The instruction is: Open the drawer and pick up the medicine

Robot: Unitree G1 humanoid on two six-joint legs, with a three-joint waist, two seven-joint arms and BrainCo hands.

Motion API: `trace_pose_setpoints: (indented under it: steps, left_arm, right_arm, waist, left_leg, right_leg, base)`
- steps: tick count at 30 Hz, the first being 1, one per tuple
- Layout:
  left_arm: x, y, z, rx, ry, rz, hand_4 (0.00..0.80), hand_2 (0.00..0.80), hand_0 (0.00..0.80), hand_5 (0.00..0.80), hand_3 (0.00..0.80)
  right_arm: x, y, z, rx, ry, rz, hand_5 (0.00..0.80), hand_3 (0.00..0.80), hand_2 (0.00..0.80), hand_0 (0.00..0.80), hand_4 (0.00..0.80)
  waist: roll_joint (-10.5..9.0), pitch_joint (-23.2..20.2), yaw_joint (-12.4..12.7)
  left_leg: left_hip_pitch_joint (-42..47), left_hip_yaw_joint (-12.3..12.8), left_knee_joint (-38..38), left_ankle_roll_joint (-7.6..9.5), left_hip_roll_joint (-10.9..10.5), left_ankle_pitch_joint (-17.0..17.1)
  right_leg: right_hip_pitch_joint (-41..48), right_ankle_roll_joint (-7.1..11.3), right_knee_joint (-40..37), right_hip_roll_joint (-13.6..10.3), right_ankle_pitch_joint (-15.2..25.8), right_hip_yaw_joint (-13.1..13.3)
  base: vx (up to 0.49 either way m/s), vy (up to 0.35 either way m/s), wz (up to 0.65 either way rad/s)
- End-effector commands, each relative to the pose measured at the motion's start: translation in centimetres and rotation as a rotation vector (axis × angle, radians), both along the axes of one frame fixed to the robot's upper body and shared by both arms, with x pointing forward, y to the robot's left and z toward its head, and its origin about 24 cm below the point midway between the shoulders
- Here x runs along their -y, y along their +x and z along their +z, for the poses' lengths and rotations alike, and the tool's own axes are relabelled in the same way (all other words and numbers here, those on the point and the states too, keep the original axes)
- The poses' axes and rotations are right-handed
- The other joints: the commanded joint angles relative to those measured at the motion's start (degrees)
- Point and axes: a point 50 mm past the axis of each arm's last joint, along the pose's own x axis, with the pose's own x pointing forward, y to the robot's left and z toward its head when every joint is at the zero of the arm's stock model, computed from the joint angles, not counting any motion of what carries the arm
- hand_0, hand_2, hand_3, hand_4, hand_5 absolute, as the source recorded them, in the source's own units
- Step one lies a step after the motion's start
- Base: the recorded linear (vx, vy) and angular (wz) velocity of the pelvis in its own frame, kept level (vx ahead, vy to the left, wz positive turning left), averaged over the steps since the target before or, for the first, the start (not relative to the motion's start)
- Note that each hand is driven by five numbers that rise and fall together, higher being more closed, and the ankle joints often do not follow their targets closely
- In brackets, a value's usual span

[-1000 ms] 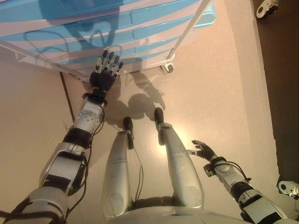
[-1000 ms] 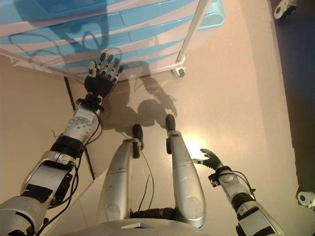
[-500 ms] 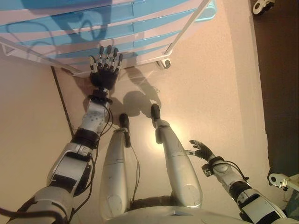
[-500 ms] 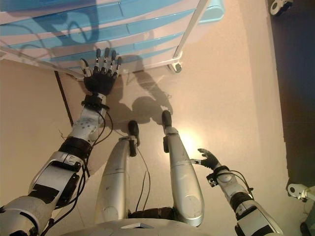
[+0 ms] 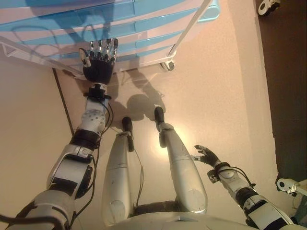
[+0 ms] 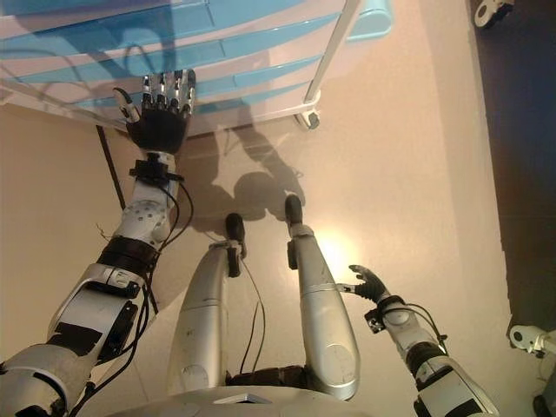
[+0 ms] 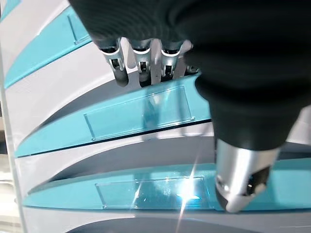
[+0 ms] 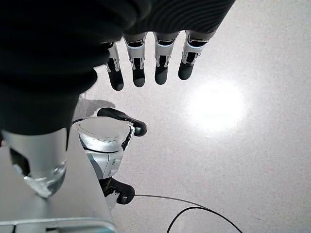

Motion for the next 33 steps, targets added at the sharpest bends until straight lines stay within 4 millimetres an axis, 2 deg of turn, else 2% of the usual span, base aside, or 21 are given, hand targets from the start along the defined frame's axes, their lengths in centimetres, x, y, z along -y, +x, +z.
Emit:
trace_pose_setpoints:
  steps: [1, 10, 11, 12, 13, 19, 24, 33]
  left_arm:
    - [0.2, -2.7, 14.1, 0.608, 0.087, 0.007, 0.0, 0.0, 0.0, 0.0, 0.0]
    - [-1.1, -2.9, 14.8, 0.597, 0.095, 0.074, 0.0, 0.0, 0.0, 0.0, 0.0]
    - [-1.2, -2.8, 14.9, 0.591, 0.102, 0.082, 0.499, 0.499, 0.499, 0.499, 0.499]
    - [-1.3, -2.7, 14.9, 0.585, 0.107, 0.095, 0.693, 0.693, 0.693, 0.693, 0.693]
    - [-1.4, -2.7, 14.9, 0.583, 0.109, 0.101, 0.8, 0.8, 0.8, 0.8, 0.8]
    - [-1.7, -2.6, 14.4, 0.57, 0.14, 0.122, 0.8, 0.8, 0.8, 0.8, 0.8]
    - [-2.8, -2.7, 13.3, 0.549, 0.128, 0.158, 0.8, 0.8, 0.8, 0.8, 0.8]
    - [-4.8, -2.9, 10.1, 0.468, 0.072, 0.19, 0.8, 0.8, 0.8, 0.8, 0.8]
  right_arm:
    - [0.4, -2.1, -1.2, -0.065, -0.019, 0.028, 0.0, 0.0, 0.0, 0.0, 0.0]
    - [0.3, -2.4, -1.3, -0.077, -0.014, 0.031, 0.0, 0.0, 0.0, 0.0, 0.0]
    - [0.3, -2.5, -1.4, -0.08, -0.015, 0.031, 0.0, 0.0, 0.0, 0.0, 0.0]
    - [0.3, -2.5, -1.4, -0.085, -0.016, 0.033, 0.0, 0.0, 0.0, 0.0, 0.0]
    - [0.3, -2.6, -1.5, -0.086, -0.017, 0.036, 0.0, 0.0, 0.0, 0.0, 0.0]
    - [0.3, -2.7, -1.6, -0.092, -0.028, 0.051, 0.0, 0.0, 0.0, 0.0, 0.0]
    - [0.5, -2.8, -1.6, -0.093, -0.049, 0.053, 0.0, 0.0, 0.0, 0.0, 0.0]
    - [0.9, -3.1, -1.7, -0.105, -0.082, 0.046, 0.0, 0.0, 0.0, 0.0, 0.0]
  waist:
    - [2.43, -2.93, 1.38]
    - [1.51, -2.93, 1.8]
    - [1.44, -2.93, 1.86]
    - [1.4, -2.93, 1.91]
    - [1.36, -2.93, 1.94]
    - [1.74, -2.93, 2.32]
    - [2.43, -2.94, 3.05]
    - [3.25, -4.24, 5.09]
  left_leg:
    - [6.62, 4.56, -9.24, 3.58, -3.51, 0.27]
    - [6.51, 4.88, -8.44, 3.64, -3.25, 0.01]
    - [6.56, 4.88, -8.48, 3.65, -3.27, 0.04]
    - [6.57, 4.89, -8.49, 3.64, -3.27, 0.06]
    - [6.62, 4.92, -8.54, 3.67, -3.23, 0.05]
    - [7.41, 4.92, -9.49, 3.38, -3.26, 0.57]
    - [9.05, 4.73, -10.37, 3.03, -3.41, 1.01]
    - [11.63, 3.43, -9.68, 2.53, -3.93, 0.28]
  right_leg:
    - [5.2, -2.78, 2.92, 2.54, -5.51, -4.1]
    - [6.44, -2.74, 1.15, 2.04, -4.8, -4.59]
    - [6.57, -2.75, 1.08, 2.09, -4.82, -4.61]
    - [6.66, -2.76, 1.06, 2.12, -4.85, -4.64]
    - [6.75, -2.78, 1.03, 2.09, -4.9, -4.7]
    - [7.56, -2.72, 0.75, 2.01, -5.23, -4.98]
    - [9.26, -2.88, 0.74, 1.55, -6.21, -5.62]
    - [12.36, -3.9, 3.4, 0.42, -9.91, -7.39]
  base:
    - [0.0, 0.0, 0.0]
    - [0.008, 0.0, -0.01]
    - [0.0, 0.0, 0.0]
    - [0.0, 0.0, 0.0]
    - [0.0, 0.0, 0.0]
    - [0.0, 0.0, 0.0]
    - [-0.017, 0.014, -0.04]
    - [-0.007, -0.006, 0.01]
